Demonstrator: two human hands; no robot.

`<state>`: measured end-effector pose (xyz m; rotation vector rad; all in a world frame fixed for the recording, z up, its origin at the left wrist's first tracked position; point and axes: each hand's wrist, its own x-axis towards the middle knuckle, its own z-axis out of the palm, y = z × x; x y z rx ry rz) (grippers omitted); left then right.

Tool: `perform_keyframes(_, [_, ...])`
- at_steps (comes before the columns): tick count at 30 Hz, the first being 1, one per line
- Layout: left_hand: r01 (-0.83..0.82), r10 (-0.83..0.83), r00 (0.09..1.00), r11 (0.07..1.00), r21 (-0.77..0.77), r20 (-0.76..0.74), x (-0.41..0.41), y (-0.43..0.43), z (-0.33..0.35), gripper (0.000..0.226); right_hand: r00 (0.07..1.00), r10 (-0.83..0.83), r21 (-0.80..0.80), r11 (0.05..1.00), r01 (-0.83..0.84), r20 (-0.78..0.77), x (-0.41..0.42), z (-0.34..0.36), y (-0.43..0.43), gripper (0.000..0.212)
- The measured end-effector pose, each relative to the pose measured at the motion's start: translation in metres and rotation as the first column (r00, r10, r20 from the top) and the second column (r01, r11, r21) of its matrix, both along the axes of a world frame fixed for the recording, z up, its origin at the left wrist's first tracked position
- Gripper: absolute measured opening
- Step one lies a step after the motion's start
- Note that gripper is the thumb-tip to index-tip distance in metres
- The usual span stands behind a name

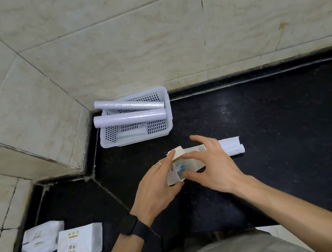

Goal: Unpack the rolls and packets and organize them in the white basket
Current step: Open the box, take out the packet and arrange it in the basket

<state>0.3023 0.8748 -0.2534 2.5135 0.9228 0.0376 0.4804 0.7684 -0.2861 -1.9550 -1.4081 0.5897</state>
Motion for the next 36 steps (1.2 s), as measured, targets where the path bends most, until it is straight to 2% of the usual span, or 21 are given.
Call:
perform_keyframes(3, [0.015,-0.015,1.0,1.0,-0.004,-0.026,0.001,0.004,0.0,0.088,0.999,0.054,-0.009,0.999,-0.054,0.004,0.002,0.004,0.006,0.05])
perform_keyframes(8, [0.114,-0.111,0.988,0.993,0.028,-0.106,0.006,0.01,0.0,0.089,0.967,0.217,-0.003,0.976,-0.218,0.131,0.007,0.01,0.017,0.036])
perform_keyframes(12, [0.144,-0.138,0.983,0.989,0.038,-0.124,0.012,0.013,0.0,0.088,0.937,0.288,0.004,0.956,-0.295,0.2,0.007,0.012,0.026,0.021])
perform_keyframes(15, [0.15,-0.144,0.979,0.988,0.037,-0.142,0.016,0.015,0.0,0.088,0.932,0.297,0.03,0.951,-0.309,0.209,0.006,0.008,0.028,0.018])
perform_keyframes(19, [0.118,-0.106,0.983,0.991,0.07,-0.147,0.01,0.02,-0.002,0.088,0.977,0.184,0.08,0.978,-0.193,0.103,0.017,0.004,0.022,0.015])
perform_keyframes(21, [0.103,-0.09,0.984,0.991,0.08,-0.152,0.006,0.023,-0.002,0.089,0.992,0.125,0.056,0.99,-0.126,0.026,0.025,0.002,0.018,0.017])
perform_keyframes(25, [0.108,-0.09,0.984,0.988,0.112,-0.153,0.006,0.027,-0.001,0.089,0.954,-0.027,-0.105,0.994,-0.005,-0.297,0.037,-0.002,0.015,0.014])
perform_keyframes(27, [0.128,-0.105,0.982,0.982,0.14,-0.16,0.009,0.028,0.0,0.091,0.904,-0.069,-0.15,0.989,0.006,-0.421,0.039,-0.006,0.014,0.027])
perform_keyframes(30, [0.159,-0.126,0.974,0.973,0.169,-0.189,0.013,0.03,0.001,0.092,0.81,-0.064,-0.142,0.99,-0.025,-0.584,0.036,-0.012,0.01,0.079])
perform_keyframes(32, [0.181,-0.14,0.965,0.967,0.178,-0.22,0.015,0.031,0.002,0.093,0.778,-0.028,-0.108,0.993,-0.051,-0.628,0.031,-0.013,0.008,0.101])
perform_keyframes(34, [0.198,-0.154,0.958,0.965,0.171,-0.241,0.017,0.031,0.002,0.092,0.794,0.034,-0.071,0.993,-0.097,-0.607,0.026,-0.013,0.008,0.104])
perform_keyframes(36, [0.199,-0.157,0.957,0.967,0.158,-0.244,0.017,0.031,0.003,0.091,0.836,0.077,-0.057,0.99,-0.129,-0.543,0.022,-0.013,0.008,0.094])
